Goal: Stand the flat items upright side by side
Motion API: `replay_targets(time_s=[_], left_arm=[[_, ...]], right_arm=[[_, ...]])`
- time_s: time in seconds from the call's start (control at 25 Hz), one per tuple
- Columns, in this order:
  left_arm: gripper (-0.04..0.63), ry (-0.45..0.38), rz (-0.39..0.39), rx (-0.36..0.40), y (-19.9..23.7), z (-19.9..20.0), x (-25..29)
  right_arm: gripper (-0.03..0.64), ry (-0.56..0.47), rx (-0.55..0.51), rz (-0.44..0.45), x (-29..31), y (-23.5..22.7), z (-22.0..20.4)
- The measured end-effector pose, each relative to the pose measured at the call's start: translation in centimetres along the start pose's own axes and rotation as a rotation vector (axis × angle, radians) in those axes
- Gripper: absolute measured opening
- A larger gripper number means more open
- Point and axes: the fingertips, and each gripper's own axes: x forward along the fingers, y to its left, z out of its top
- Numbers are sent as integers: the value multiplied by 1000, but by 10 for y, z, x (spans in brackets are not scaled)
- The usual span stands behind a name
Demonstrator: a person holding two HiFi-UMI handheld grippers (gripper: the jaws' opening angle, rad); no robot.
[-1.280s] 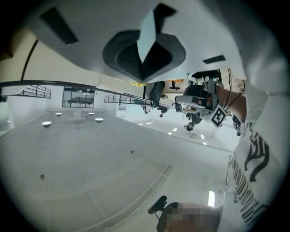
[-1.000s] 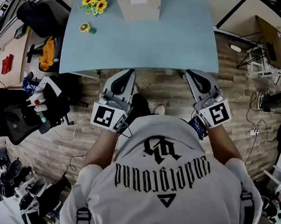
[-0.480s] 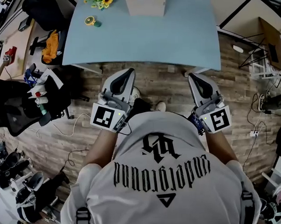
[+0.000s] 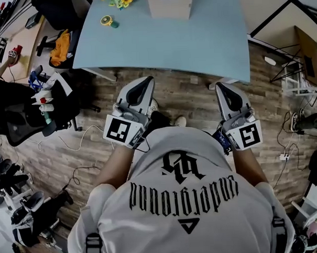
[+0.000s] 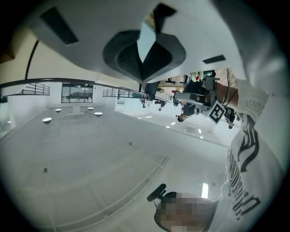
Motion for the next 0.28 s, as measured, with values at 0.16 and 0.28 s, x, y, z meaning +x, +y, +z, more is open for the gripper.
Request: replay_targets(time_s=[0.16, 0.28], left_arm=[[2, 3, 2, -1, -5, 0, 1], [2, 5, 1, -1, -10, -1, 2]], right_arm=[[5, -11, -1, 5, -3, -2, 3], [5, -13, 0, 5, -8, -4, 2]])
